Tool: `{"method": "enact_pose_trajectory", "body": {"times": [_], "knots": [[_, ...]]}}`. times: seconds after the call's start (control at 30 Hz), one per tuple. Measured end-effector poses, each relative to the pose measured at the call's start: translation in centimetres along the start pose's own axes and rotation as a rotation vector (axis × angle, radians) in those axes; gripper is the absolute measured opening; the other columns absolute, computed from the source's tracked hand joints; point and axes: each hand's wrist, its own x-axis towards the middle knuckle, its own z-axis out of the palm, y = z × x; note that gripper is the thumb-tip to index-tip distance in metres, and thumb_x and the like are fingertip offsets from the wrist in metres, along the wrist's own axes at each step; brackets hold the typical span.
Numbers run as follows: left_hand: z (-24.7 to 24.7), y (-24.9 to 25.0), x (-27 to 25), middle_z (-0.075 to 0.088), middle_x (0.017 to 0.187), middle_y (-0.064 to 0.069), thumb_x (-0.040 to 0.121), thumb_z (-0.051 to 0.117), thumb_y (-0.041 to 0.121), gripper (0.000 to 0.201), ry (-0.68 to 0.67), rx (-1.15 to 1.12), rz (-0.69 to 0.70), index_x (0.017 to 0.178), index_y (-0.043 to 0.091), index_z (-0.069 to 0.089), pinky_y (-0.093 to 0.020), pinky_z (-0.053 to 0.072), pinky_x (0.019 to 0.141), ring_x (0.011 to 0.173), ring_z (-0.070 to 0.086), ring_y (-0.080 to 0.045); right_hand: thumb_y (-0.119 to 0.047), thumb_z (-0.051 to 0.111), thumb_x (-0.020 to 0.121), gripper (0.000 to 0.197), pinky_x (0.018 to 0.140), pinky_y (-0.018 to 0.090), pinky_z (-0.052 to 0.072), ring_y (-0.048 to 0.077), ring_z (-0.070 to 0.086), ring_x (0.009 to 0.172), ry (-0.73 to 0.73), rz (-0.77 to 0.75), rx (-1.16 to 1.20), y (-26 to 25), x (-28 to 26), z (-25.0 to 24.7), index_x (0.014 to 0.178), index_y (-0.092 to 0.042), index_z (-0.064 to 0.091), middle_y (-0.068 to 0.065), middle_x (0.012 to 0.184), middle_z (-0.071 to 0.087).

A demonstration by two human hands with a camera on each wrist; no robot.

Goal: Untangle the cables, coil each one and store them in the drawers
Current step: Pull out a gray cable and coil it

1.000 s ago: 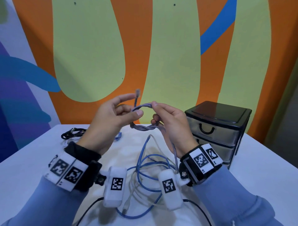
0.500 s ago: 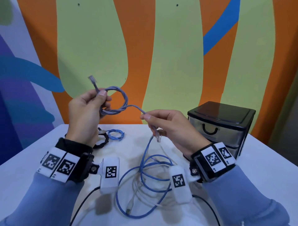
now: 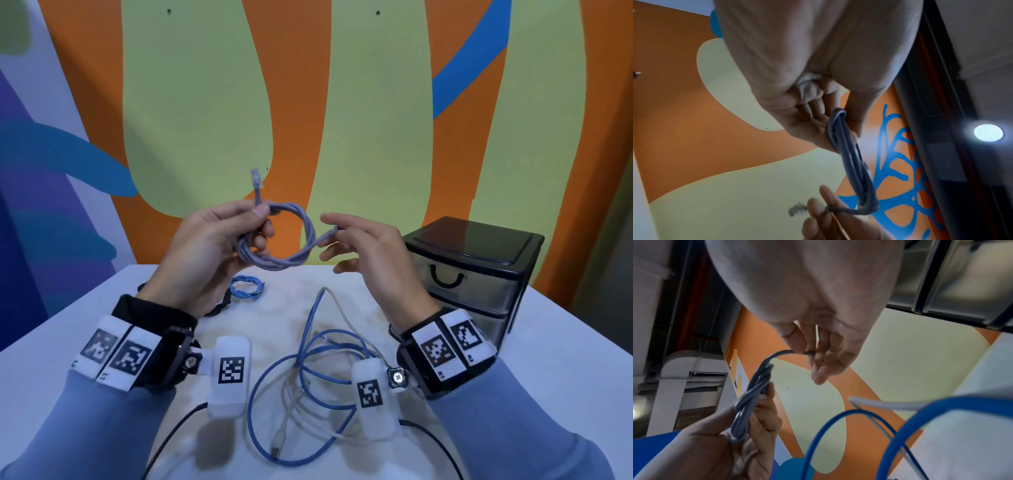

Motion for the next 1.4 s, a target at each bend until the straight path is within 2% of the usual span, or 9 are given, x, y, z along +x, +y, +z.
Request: {"method": "enact_pose_trajectory", "body": {"times": [0.27,0.37,0.47,0.6,0.7,0.87,1.03,1.2,1.4], "knots": [[2.0,-1.4,-0.3,0.057,0.079,-0.006,0.1,0.066,0.02,0.017,-0.005,0.275,0.126,0.106,0.007,0.075,-0.026,0.044,0.062,0.068,0.049,-0.013,-0.041,0.046,0.11,0.049,0.082,0.038,0.055,0.023,0.076,0.101,-0.256,0.102,-0.08,0.5,-0.5,0.4,0.115,-0.002,0.075,0.009,0.108,0.079],[1.9,-1.7,-0.1,0.067,0.087,0.005,0.105,0.063,0.023,0.014,-0.012,0.397,0.18,0.103,0.012,0.072,-0.024,0.043,0.078,0.078,0.059,-0.005,-0.028,0.047,0.111,0.039,0.092,0.042,0.057,0.024,0.074,0.105,-0.278,0.014,-0.049,0.6,-0.6,0.5,0.127,-0.002,0.07,0.016,0.115,0.076],[2.1,-2.4,-0.1,0.059,0.118,-0.012,0.103,0.063,0.036,0.016,-0.038,0.535,0.229,0.105,0.025,0.074,-0.029,0.047,0.099,0.108,0.063,-0.017,-0.013,0.041,0.113,0.034,0.099,0.047,0.056,0.031,0.072,0.112,-0.32,-0.015,0.001,0.6,-0.5,0.4,0.142,-0.005,0.057,0.024,0.122,0.071],[2.4,-2.3,-0.5,0.045,0.123,-0.013,0.108,0.061,0.026,0.016,-0.027,0.551,0.257,0.109,0.016,0.073,-0.007,0.045,0.09,0.107,0.059,-0.001,-0.013,0.038,0.113,0.032,0.097,0.05,0.055,0.032,0.073,0.106,-0.343,0.044,0.009,0.5,-0.6,0.5,0.134,-0.004,0.061,0.015,0.112,0.074],[2.3,-2.5,-0.5,0.042,0.122,-0.007,0.103,0.059,0.042,0.022,-0.049,0.645,0.291,0.109,0.025,0.072,-0.005,0.042,0.088,0.116,0.054,-0.01,-0.011,0.039,0.112,0.032,0.082,0.037,0.054,0.022,0.067,0.083,-0.316,0.071,0.033,0.3,-0.6,0.3,0.133,-0.004,0.063,0.017,0.094,0.07],[1.9,-3.0,-0.2,0.04,0.124,-0.001,0.102,0.057,0.043,0.022,-0.023,0.714,0.384,0.107,0.027,0.072,-0.02,0.045,0.1,0.121,0.052,-0.01,-0.028,0.05,0.111,0.027,0.083,0.037,0.058,0.023,0.064,0.08,-0.245,-0.099,-0.147,0.4,-0.9,1.3,0.128,-0.024,0.071,0.005,0.086,0.066],[1.8,-3.1,-0.2,0.057,0.102,0.012,0.108,0.059,0.037,0.016,0.017,0.729,0.478,0.11,0.029,0.073,-0.049,0.056,0.081,0.099,0.062,-0.013,-0.032,0.06,0.105,0.02,0.08,0.052,0.055,0.031,0.066,0.085,-0.114,-0.298,-0.42,1.3,-0.8,1.2,0.115,-0.023,0.076,0.011,0.085,0.071],[1.9,-3.5,-0.3,0.059,0.103,0.003,0.108,0.061,0.035,0.012,-0.014,0.797,0.508,0.111,0.03,0.072,-0.055,0.058,0.074,0.099,0.063,-0.02,-0.027,0.06,0.103,0.013,0.077,0.049,0.059,0.021,0.073,0.076,-0.072,-0.242,-0.467,1.9,-0.5,1.0,0.107,-0.023,0.072,-0.004,0.078,0.075],[1.9,-2.9,-0.2,0.06,0.108,-0.003,0.102,0.065,0.035,0.017,-0.008,0.685,0.427,0.106,0.026,0.078,-0.024,0.048,0.088,0.103,0.062,-0.014,-0.026,0.059,0.106,0.014,0.081,0.049,0.061,0.025,0.07,0.08,-0.195,-0.117,-0.285,1.2,-0.4,0.7,0.098,-0.027,0.07,-0.001,0.088,0.069]]}}
